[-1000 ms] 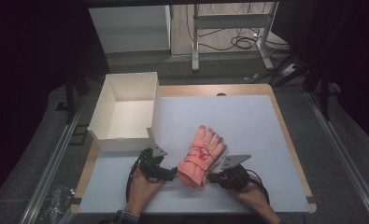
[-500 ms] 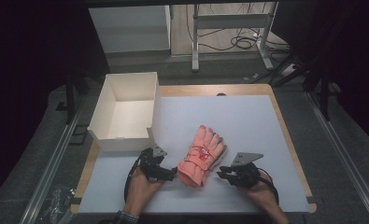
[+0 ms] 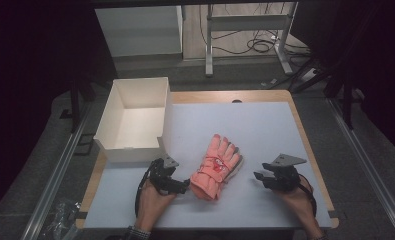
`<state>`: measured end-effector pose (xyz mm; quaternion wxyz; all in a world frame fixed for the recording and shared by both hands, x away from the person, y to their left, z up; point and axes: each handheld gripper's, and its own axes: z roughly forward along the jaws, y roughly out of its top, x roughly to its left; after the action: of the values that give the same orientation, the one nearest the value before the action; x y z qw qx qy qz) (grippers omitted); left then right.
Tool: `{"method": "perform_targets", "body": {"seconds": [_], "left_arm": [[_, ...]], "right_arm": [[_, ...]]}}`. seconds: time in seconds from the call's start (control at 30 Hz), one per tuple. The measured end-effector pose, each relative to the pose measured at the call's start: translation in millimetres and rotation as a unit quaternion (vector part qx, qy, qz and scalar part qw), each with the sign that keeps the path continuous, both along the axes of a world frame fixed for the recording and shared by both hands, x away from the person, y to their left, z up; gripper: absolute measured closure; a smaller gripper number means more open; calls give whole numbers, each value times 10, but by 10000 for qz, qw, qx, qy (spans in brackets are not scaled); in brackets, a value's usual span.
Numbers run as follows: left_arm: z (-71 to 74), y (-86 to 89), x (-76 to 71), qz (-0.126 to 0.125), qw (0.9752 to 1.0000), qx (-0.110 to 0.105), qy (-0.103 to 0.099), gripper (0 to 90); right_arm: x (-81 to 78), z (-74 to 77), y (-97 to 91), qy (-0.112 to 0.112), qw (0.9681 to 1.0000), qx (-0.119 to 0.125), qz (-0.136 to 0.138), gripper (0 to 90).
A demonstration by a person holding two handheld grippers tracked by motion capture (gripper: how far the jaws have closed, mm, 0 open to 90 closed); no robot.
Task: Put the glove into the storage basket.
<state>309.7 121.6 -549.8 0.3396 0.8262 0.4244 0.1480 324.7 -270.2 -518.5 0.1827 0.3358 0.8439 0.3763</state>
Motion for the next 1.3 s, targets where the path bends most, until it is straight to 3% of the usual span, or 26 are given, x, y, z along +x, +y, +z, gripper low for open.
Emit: {"method": "perform_targets", "body": {"seconds": [0.23,0.3,0.53,0.97,1.2,1.3], "left_arm": [[3,8,1,1,10000,-38,12,0],[11,21,-4,6,10000,-53,22,13],[118,95,-23,64,9998,-99,164,30],[632,76,-66,-105,9996,-255,-2,44],[914,-136,-105,-386,9979,-511,-40,31],[974,-290,-119,-548,9971,-522,-58,22]], "right_arm": [[92,-82,-189,3,9991,-75,-420,347],[121,-90,-194,161,9988,-92,-444,314],[129,-103,-186,183,9986,-111,-473,270],[128,-107,-189,187,9986,-107,-483,264],[126,-110,-187,170,9986,-103,-490,262],[126,-111,-187,165,9986,-108,-496,259]]}}
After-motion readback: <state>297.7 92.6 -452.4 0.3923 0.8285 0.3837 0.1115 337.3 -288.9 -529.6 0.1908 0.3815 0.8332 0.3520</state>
